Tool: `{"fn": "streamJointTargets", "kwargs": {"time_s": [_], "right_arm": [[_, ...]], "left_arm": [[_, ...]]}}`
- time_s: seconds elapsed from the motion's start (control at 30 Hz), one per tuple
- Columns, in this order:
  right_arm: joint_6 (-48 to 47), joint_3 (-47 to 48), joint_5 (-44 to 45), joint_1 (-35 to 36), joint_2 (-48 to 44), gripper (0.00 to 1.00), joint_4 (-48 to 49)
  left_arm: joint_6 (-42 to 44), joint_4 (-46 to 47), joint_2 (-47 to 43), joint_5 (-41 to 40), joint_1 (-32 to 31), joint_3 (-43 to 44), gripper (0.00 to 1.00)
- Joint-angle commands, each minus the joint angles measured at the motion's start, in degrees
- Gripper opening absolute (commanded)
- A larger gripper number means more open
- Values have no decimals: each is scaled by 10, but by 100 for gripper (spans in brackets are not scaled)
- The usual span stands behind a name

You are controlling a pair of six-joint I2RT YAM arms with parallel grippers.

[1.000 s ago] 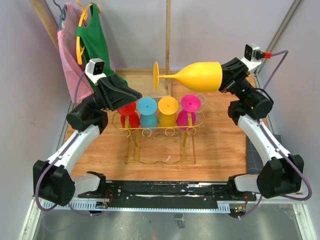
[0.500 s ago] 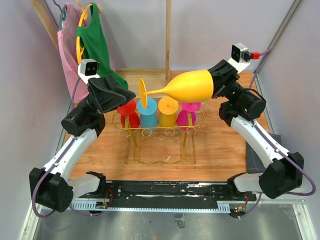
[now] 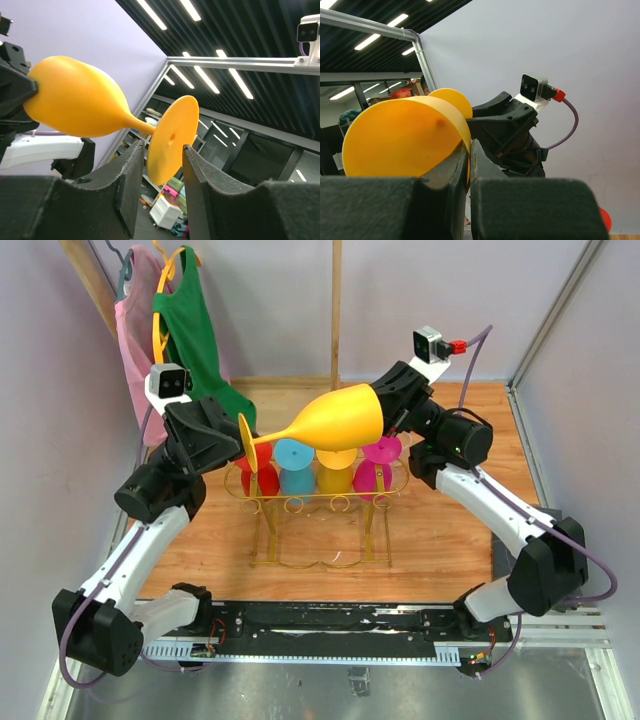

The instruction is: Place the wine glass upside down on the wine glass rack

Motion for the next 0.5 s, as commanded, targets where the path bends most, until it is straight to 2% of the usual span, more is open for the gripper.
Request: {"fn": "streamJointTargets", "kwargs": {"time_s": [0.0,0.13,0.27,0.37,0.47], "right_arm": [[-15,37,-1,18,11,4,20],[-16,49,1,21,19,4,20],[-18,51,1,21,19,4,18],[-19,50,0,21,18,6,17],[-24,46,-2,21,12,14,16]], "left_arm": [[-17,143,-19,-9,3,-3,40],[-21,143,-28,-10,3,-5,31],[-21,137,-34,-11,3,-9,3],[-23,135,-36,-13,3,-7,0],[-27,134,-37,-15,3,0,0]]}}
